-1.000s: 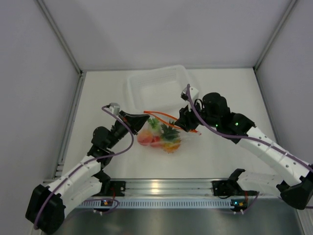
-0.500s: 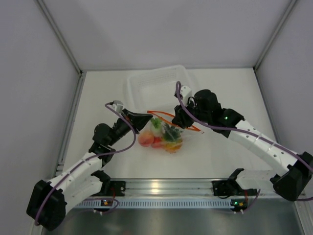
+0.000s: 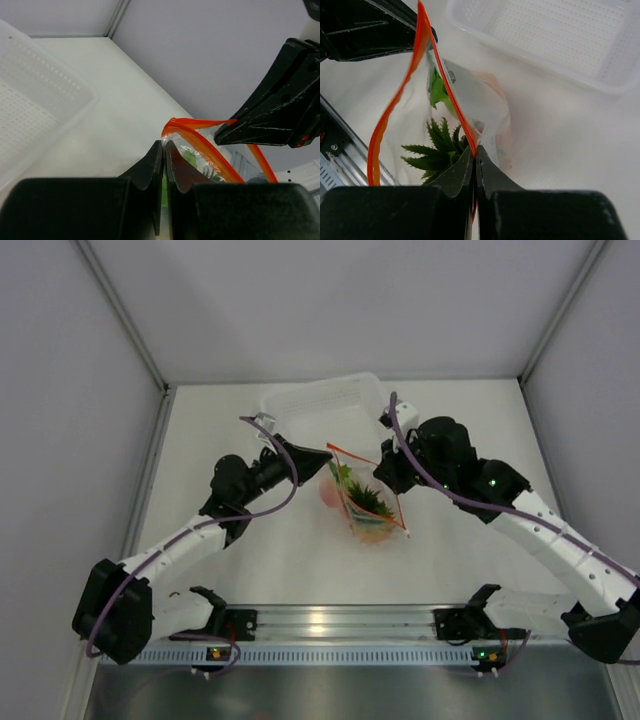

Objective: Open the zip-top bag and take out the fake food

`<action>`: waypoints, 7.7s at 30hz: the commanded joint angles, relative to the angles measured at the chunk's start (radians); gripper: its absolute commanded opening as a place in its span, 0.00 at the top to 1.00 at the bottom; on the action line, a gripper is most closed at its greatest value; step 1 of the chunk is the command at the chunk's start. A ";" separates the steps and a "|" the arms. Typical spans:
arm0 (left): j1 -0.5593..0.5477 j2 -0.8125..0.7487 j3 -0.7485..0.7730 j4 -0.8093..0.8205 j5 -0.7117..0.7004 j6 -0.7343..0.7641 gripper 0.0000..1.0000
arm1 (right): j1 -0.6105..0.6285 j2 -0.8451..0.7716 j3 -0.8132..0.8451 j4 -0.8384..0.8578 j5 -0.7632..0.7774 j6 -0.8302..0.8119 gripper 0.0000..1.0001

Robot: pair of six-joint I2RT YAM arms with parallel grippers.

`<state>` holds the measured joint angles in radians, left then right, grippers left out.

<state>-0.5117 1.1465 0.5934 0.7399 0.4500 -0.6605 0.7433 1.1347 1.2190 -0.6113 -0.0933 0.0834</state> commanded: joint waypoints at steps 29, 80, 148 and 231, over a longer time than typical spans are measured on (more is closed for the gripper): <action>-0.310 0.231 0.479 -0.849 -0.343 -0.050 0.31 | 0.053 0.013 0.088 -0.127 0.744 0.283 1.00; -0.527 0.267 0.666 -0.965 -0.510 0.228 0.48 | 0.085 0.008 0.021 -0.101 0.790 0.351 1.00; -0.539 0.398 0.580 -0.810 -0.505 0.154 1.00 | 0.061 0.017 -0.216 0.084 0.684 0.289 1.00; 0.013 0.249 0.712 -0.975 -0.639 0.078 1.00 | -0.015 -0.142 -0.294 0.028 0.738 0.346 1.00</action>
<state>-0.5224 1.3540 1.2427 -0.3080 -0.1844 -0.5808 0.7410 1.0348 0.9287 -0.5701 0.6506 0.4229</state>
